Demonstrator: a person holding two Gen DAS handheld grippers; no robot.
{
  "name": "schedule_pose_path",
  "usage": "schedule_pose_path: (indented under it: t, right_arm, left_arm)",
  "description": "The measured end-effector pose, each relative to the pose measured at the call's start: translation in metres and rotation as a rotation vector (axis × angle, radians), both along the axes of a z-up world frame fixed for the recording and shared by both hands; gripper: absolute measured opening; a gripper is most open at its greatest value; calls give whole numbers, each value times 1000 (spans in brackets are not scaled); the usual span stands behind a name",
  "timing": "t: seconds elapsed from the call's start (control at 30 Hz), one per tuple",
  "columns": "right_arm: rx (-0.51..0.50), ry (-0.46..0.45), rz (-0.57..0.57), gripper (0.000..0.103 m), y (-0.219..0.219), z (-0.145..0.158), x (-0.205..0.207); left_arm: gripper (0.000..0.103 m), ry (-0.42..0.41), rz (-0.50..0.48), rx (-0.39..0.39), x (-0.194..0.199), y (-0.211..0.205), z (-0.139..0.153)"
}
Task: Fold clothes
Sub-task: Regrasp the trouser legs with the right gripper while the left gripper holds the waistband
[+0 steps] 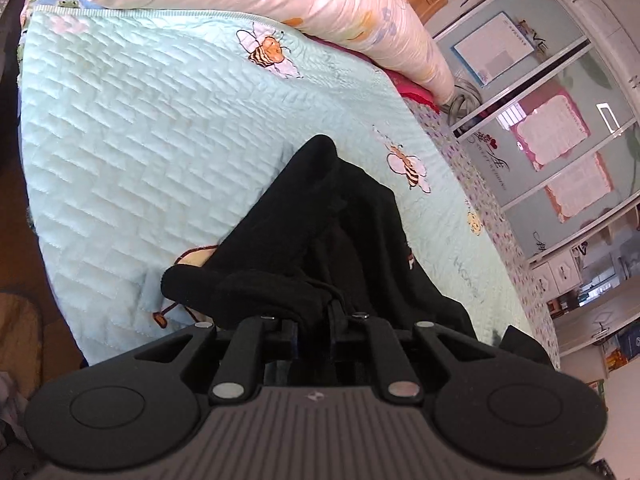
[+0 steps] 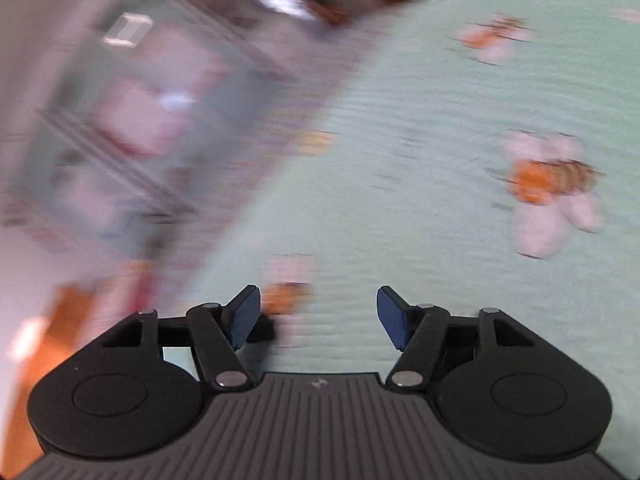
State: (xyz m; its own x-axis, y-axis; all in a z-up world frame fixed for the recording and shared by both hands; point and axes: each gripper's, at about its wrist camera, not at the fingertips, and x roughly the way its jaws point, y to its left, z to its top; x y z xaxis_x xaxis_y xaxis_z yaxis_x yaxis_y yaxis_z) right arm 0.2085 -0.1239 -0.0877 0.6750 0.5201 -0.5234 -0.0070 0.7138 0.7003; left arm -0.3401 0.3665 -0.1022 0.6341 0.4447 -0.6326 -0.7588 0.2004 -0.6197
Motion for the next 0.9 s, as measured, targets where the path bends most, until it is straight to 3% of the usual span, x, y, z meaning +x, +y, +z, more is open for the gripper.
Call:
schedule_pose_path:
  t: [0.13,0.27,0.37,0.4,0.47,0.5,0.57,0.67,0.73,0.8,0.9]
  right_arm:
    - [11,-4,22,64,-25,-28,-37]
    - [68,62,0,64,-65,-74,-90]
    - [162,118,35,63,-65,-98,-94]
    - [185,137,54,59,-55,-102,-91]
    - [166,181,68,29,-38,-108,-79]
    - [141,198,62,0,-30,-109,-75]
    - [87,182,26,1,-24,-96,-81]
    - [94,24,21,1,-26,-48,-112]
    - [66,-50,20,1,-23,-11,-127]
    - [18,-74,11,1,-14,24,-125]
    - [-60,-21,14,12,23,50,-85]
  left_arm:
    - [16,14,-7,-18,-2,0,-11]
    - [22,30,-14,-40,-1,2,-25]
    - [22,33,-13,-55,4,1,-29]
    - [21,38,-12,-53,5,1,-28]
    - [17,40,-13,-51,5,-1,-26]
    - [8,26,-14,-30,1,-3,-20]
    - [4,-5,-16,14,-9,-8,-6]
    - [3,-56,-20,89,-23,-13,19]
    - [3,-74,-8,92,-19,-10,26]
    - [3,-92,4,93,-16,-6,33]
    - [4,-104,34,71,-8,3,36]
